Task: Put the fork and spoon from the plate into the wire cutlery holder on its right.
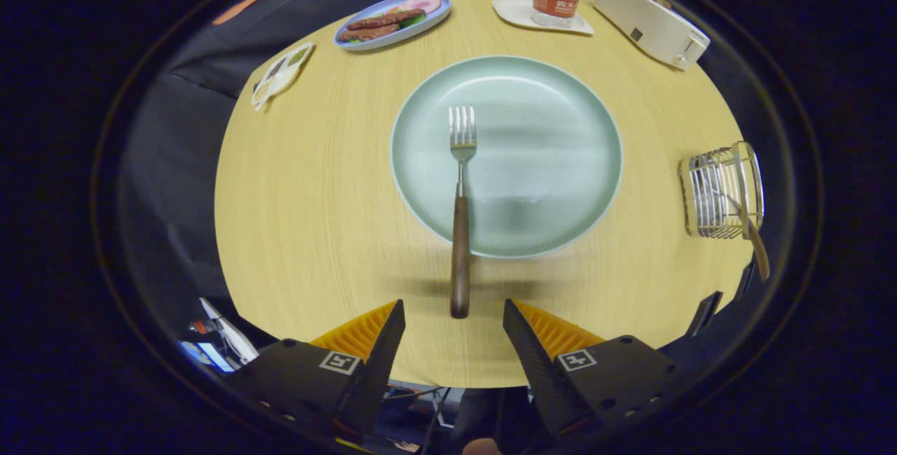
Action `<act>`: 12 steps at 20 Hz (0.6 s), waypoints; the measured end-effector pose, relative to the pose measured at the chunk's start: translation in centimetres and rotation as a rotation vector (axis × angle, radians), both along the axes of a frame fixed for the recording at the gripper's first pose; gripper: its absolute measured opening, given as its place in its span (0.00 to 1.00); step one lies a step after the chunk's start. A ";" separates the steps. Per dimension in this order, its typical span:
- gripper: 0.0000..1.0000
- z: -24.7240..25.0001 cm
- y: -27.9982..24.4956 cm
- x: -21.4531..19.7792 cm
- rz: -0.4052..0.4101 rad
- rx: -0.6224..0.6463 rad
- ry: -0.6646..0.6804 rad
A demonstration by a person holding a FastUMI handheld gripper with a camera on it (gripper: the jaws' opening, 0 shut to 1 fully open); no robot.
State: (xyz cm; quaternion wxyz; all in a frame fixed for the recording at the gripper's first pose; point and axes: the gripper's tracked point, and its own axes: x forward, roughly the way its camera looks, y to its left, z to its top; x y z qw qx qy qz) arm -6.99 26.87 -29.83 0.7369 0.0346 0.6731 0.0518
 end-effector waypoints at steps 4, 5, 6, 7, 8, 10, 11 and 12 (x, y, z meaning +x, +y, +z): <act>0.72 -2.3 0.5 1.7 -0.038 -0.030 -0.016; 0.72 -2.5 0.4 2.0 -0.046 -0.037 -0.017; 0.61 -2.8 0.4 2.1 -0.056 -0.045 -0.015; 0.51 -2.9 0.5 2.1 -0.058 -0.046 -0.008; 0.40 -3.0 0.4 2.1 -0.058 -0.049 -0.005; 0.37 -3.2 0.5 1.7 -0.044 -0.043 0.005; 0.25 -3.3 0.0 1.9 -0.057 -0.056 0.004; 0.12 -2.8 0.1 2.0 -0.056 -0.041 0.005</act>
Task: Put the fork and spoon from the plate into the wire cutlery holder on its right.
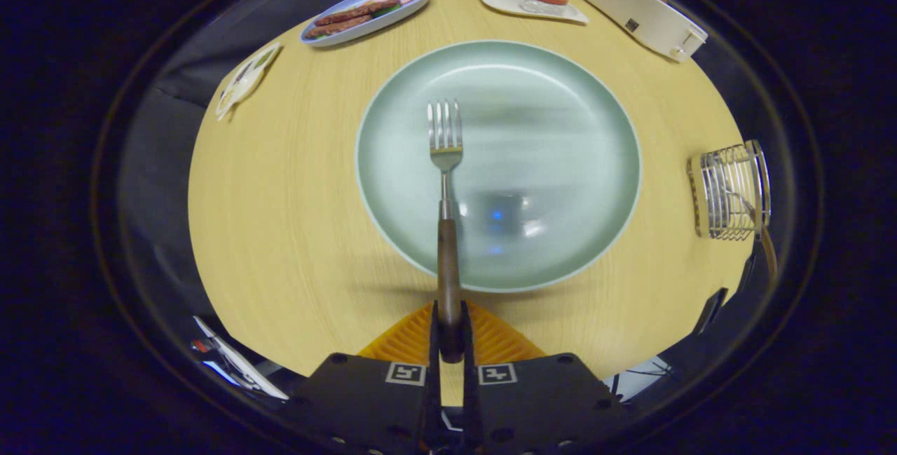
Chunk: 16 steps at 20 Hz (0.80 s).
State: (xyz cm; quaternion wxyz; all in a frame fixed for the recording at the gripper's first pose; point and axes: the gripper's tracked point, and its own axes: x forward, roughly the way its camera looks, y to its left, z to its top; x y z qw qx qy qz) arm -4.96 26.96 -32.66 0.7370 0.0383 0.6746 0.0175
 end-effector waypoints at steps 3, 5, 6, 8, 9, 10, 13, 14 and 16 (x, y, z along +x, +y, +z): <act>0.03 0.8 -0.2 0.0 -0.011 0.023 0.001; 0.03 1.7 -0.2 0.1 -0.007 0.053 0.004; 0.03 2.2 -0.7 0.3 0.001 0.062 -0.006; 0.03 4.1 -1.8 0.1 0.016 0.085 -0.020; 0.03 5.0 -2.5 -0.1 0.019 0.099 -0.022; 0.03 6.0 -3.1 -0.2 0.027 0.112 -0.026; 0.03 9.4 -5.9 -0.2 0.055 0.117 -0.051; 0.03 10.7 -7.2 -0.1 0.059 0.118 -0.061; 0.03 12.9 -10.0 -0.1 0.053 0.117 -0.071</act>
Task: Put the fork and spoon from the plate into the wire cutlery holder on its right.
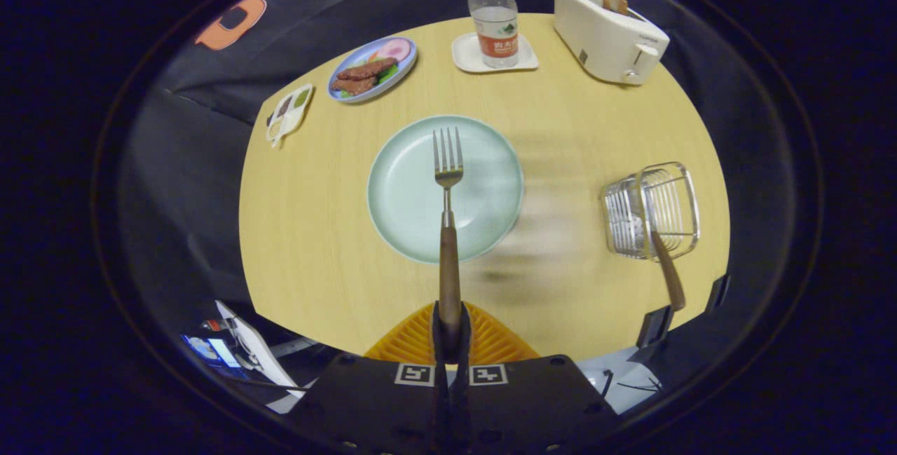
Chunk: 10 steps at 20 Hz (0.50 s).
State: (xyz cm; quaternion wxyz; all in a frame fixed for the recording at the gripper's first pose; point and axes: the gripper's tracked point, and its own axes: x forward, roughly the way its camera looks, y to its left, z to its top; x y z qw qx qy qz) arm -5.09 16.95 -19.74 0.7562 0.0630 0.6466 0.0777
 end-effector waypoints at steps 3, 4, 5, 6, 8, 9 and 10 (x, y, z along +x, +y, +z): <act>0.03 2.9 -4.9 0.1 -0.017 -0.020 -0.007; 0.03 3.9 -6.5 0.1 -0.027 -0.024 -0.007; 0.03 4.7 -8.0 0.0 -0.038 -0.027 -0.005; 0.03 5.5 -9.8 -0.2 -0.048 -0.033 -0.001; 0.03 6.8 -12.9 -0.5 -0.062 -0.043 0.011; 0.03 7.1 -14.2 -0.5 -0.066 -0.046 0.014; 0.03 7.0 -15.5 -0.5 -0.069 -0.053 0.022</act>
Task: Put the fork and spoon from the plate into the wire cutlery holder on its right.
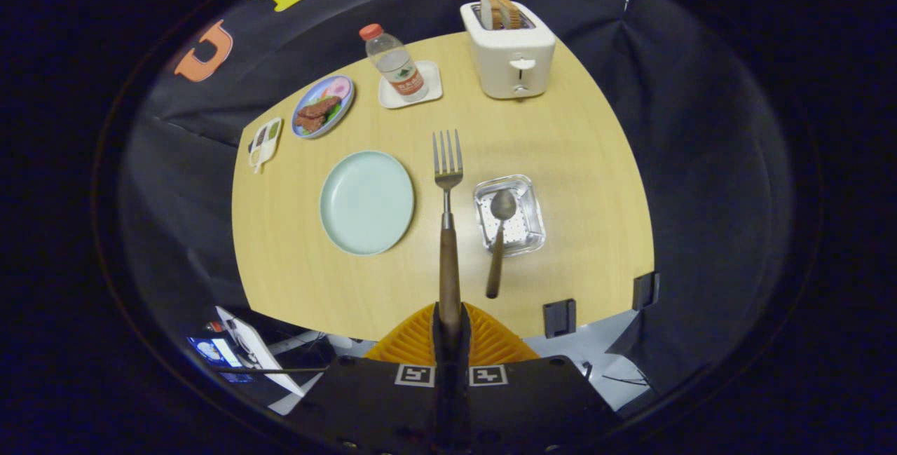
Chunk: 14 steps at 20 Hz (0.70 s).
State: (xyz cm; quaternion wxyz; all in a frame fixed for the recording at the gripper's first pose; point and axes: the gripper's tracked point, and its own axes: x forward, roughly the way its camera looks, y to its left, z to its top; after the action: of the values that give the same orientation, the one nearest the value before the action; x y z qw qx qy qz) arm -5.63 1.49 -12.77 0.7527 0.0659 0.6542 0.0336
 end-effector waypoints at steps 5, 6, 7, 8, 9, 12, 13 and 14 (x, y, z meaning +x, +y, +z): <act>0.03 -1.3 -3.6 -1.7 -0.021 -0.004 0.099; 0.03 -1.6 -4.1 -2.1 -0.022 -0.001 0.120; 0.03 -1.8 -4.3 -2.3 -0.031 0.007 0.137; 0.03 -2.0 -4.2 -2.3 -0.042 0.021 0.147; 0.03 -2.3 -4.2 -2.3 -0.049 0.030 0.159; 0.03 -2.8 -4.4 -2.6 -0.068 0.046 0.197; 0.03 -3.0 -4.3 -2.5 -0.076 0.056 0.204; 0.08 -3.1 -4.3 -2.4 -0.081 0.061 0.209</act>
State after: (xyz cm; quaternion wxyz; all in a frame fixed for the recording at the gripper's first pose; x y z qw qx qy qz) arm -8.03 -2.79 -15.89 0.6788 0.1182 0.7246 0.0161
